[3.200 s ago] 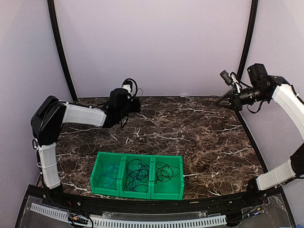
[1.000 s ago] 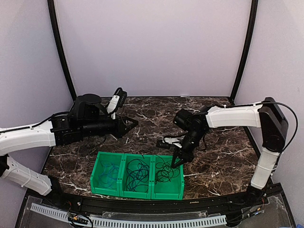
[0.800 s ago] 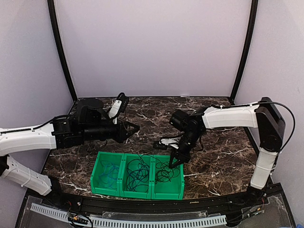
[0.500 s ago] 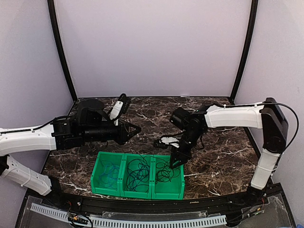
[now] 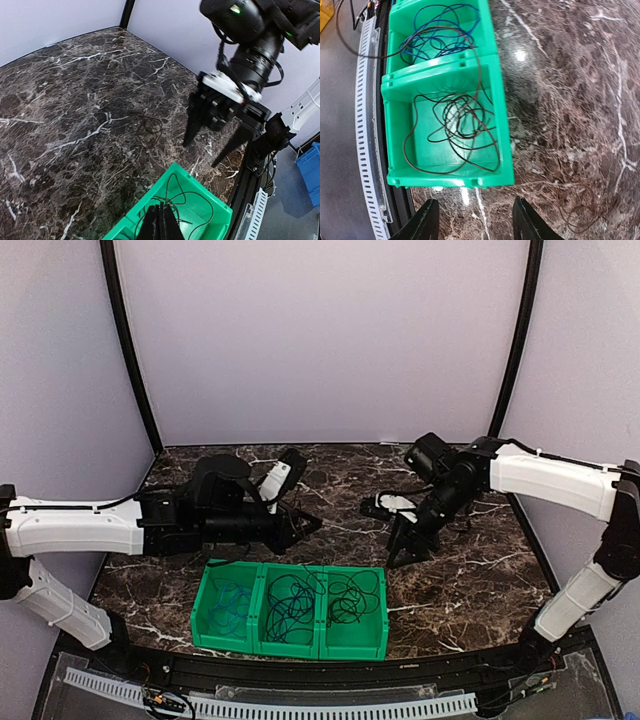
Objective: Untangle the cables
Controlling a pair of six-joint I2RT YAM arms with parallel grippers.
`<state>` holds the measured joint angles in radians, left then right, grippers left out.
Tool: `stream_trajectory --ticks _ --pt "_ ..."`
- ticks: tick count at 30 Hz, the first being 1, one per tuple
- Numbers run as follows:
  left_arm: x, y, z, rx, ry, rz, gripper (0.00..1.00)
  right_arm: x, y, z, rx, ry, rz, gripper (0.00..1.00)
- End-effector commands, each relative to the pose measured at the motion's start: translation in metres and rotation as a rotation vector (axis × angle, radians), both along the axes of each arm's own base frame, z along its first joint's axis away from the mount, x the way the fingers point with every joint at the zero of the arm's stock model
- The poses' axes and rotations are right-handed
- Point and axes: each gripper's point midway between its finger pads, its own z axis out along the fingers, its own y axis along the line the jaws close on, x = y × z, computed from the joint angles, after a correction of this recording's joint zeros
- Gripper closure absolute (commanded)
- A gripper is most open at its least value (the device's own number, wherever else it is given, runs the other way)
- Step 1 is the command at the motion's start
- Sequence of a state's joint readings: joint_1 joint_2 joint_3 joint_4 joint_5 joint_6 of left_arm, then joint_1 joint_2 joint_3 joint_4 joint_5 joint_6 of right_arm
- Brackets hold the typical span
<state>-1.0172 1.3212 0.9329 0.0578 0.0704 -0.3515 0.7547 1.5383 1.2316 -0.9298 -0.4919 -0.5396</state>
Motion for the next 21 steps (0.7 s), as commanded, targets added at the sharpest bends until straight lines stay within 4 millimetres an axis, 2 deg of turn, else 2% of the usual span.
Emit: stream_trajectory --ticks 1,4,7,12,13,15,18,21 --pt "-0.011 -0.040 0.031 -0.085 -0.069 -0.111 1.00 0.023 -0.025 0.009 0.037 -0.001 -0.094 0.48" --pt "-0.017 -0.063 0.020 -0.092 -0.052 -0.158 1.00 0.044 -0.039 0.008 0.048 -0.016 -0.185 0.48" --pt "-0.024 -0.082 0.016 -0.115 -0.036 -0.203 1.00 0.054 -0.048 0.005 0.048 -0.023 -0.236 0.48" --pt "-0.034 -0.105 -0.003 -0.112 -0.016 -0.254 1.00 0.057 -0.053 -0.001 0.052 -0.024 -0.268 0.48" --pt "-0.033 -0.108 -0.001 -0.127 -0.025 -0.257 1.00 0.057 -0.053 -0.002 0.053 -0.020 -0.270 0.48" --pt "-0.031 -0.116 -0.017 -0.113 -0.022 -0.261 1.00 0.057 -0.052 -0.005 0.059 -0.010 -0.276 0.48" --pt "-0.029 -0.126 -0.030 -0.095 -0.037 -0.269 1.00 0.056 -0.050 -0.007 0.067 0.003 -0.282 0.48" --pt "-0.026 -0.130 -0.058 -0.043 -0.039 -0.260 1.00 0.057 -0.050 -0.007 0.068 0.000 -0.289 0.48"
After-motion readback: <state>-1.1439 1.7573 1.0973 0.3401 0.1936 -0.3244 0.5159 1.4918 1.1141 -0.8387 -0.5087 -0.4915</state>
